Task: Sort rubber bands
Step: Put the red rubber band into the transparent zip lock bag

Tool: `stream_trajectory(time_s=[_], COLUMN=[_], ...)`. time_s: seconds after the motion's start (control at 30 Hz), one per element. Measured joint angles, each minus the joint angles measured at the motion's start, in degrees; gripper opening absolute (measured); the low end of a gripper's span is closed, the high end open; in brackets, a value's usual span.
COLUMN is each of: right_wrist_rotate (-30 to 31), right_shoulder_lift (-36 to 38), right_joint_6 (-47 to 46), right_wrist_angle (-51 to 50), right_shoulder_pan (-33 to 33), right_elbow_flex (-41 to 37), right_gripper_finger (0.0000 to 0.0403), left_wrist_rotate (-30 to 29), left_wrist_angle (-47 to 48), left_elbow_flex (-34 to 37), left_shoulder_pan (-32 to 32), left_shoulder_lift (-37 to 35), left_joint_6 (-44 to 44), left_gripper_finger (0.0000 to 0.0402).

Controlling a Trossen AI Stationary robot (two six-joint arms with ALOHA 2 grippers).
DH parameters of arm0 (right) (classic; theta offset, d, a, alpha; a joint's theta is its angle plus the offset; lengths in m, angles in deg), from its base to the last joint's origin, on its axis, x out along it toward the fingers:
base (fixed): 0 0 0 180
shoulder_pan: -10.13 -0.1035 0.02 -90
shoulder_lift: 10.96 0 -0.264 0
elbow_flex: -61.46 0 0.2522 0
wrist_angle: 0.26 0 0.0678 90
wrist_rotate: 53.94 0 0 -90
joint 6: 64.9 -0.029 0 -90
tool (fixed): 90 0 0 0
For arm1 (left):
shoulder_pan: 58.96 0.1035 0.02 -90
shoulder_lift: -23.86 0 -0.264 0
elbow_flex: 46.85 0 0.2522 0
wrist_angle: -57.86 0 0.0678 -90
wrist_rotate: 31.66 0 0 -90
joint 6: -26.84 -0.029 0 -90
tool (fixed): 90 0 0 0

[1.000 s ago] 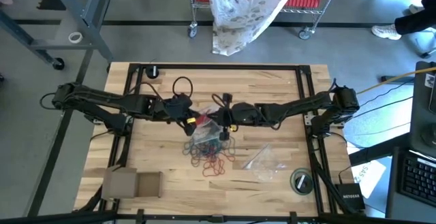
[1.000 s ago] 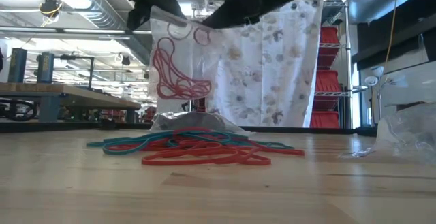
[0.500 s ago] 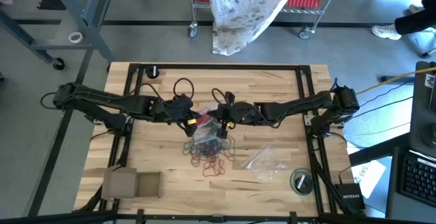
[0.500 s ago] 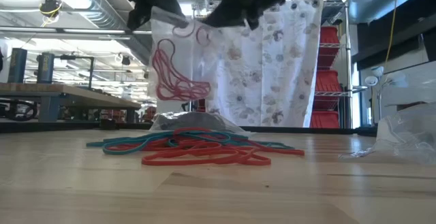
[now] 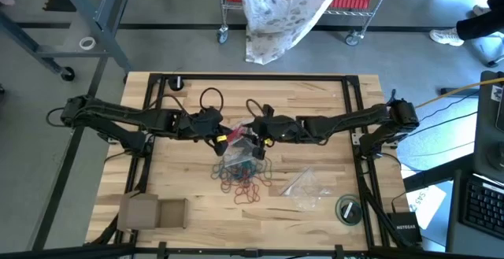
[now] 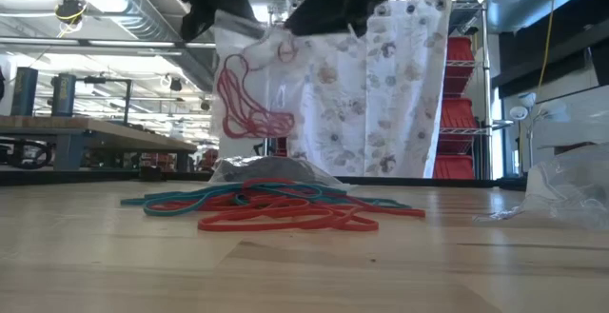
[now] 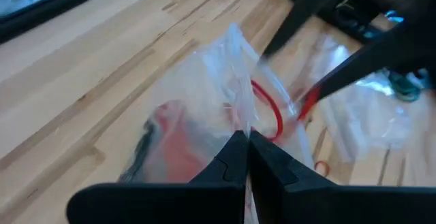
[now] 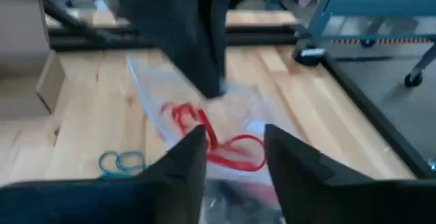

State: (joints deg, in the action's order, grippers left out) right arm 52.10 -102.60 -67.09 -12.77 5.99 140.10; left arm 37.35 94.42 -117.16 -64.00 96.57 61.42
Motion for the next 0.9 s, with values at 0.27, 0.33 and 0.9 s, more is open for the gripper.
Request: stream_trajectory(time_s=[0.27, 0.33, 0.9], right_wrist_rotate=[-3.85, -5.68, -13.38], right_shoulder_lift=[3.55, 3.51, -2.12], right_joint_6=[5.77, 8.39, 2.46], right_wrist_angle=[-6.25, -8.52, -21.40], right_shoulder_pan=[0.02, -0.02, -8.88], right_elbow_flex=[0.07, 0.05, -0.02], right_gripper_finger=[0.0192, 0.0193, 0.0193], left_wrist_rotate=[0.00, 0.02, 0.61], left_wrist_angle=[0.27, 0.23, 2.24], left_elbow_flex=[0.00, 0.00, 0.00], left_shoulder_pan=[0.22, 0.22, 0.22], left_shoulder_lift=[0.00, 0.00, 0.00], left_joint_6=[0.06, 0.02, -0.47], left_gripper_finger=[0.0001, 0.0001, 0.0001])
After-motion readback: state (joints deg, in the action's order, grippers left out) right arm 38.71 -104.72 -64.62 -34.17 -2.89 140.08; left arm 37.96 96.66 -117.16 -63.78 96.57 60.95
